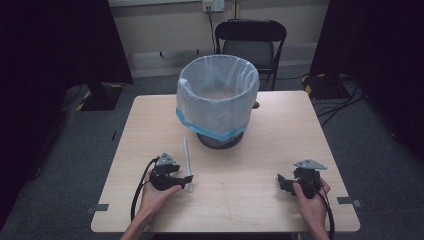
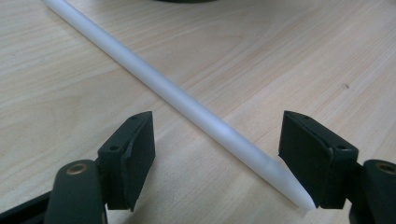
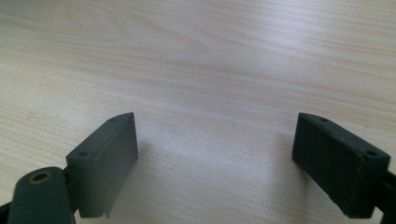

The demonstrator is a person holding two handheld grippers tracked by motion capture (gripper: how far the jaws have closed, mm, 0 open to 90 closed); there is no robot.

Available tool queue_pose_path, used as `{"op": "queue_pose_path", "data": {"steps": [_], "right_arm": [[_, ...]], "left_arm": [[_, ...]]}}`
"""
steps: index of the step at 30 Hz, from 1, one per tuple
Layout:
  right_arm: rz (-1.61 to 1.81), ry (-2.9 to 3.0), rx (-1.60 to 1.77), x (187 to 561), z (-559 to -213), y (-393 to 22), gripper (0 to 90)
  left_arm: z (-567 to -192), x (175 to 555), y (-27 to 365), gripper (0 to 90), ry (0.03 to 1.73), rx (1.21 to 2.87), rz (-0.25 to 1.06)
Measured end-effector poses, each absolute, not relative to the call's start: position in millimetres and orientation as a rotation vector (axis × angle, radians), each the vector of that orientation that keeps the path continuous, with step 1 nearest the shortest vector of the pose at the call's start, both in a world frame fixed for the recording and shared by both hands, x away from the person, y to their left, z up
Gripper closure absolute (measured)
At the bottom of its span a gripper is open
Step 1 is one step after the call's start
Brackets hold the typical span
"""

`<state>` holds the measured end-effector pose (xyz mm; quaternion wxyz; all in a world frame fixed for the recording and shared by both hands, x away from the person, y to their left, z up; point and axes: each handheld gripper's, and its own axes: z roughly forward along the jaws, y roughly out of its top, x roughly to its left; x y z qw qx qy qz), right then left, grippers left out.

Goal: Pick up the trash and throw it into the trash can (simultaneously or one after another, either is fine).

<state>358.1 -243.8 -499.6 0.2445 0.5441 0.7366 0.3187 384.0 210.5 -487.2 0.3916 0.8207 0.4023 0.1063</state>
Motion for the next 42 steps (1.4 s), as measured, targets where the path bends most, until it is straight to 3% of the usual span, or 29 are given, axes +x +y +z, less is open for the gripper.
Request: {"op": "queue_pose_path", "data": {"steps": [3,12,21,29,42], "right_arm": [[0.870,2.012,1.485,358.1,-499.6,-243.8,13.4],[0.870,2.011,1.485,358.0,-499.6,-243.8,13.4],[0.870,2.012,1.485,358.0,-499.6,-243.8,13.4],[0.871,2.012,1.486,358.0,-499.6,-243.8,13.4],[0.870,2.012,1.485,358.1,-499.6,-243.8,13.4]], "left_arm": [[-489.7,383.5,210.4,28.6,1.021,2.106,0.293],[-490.3,380.8,218.7,47.2,1.032,2.153,0.387],[-489.7,383.6,244.5,58.4,1.113,2.104,0.381],[-490.0,386.2,255.2,78.2,1.147,2.086,0.398],[-489.1,388.1,273.9,80.0,1.238,2.035,0.381]]}}
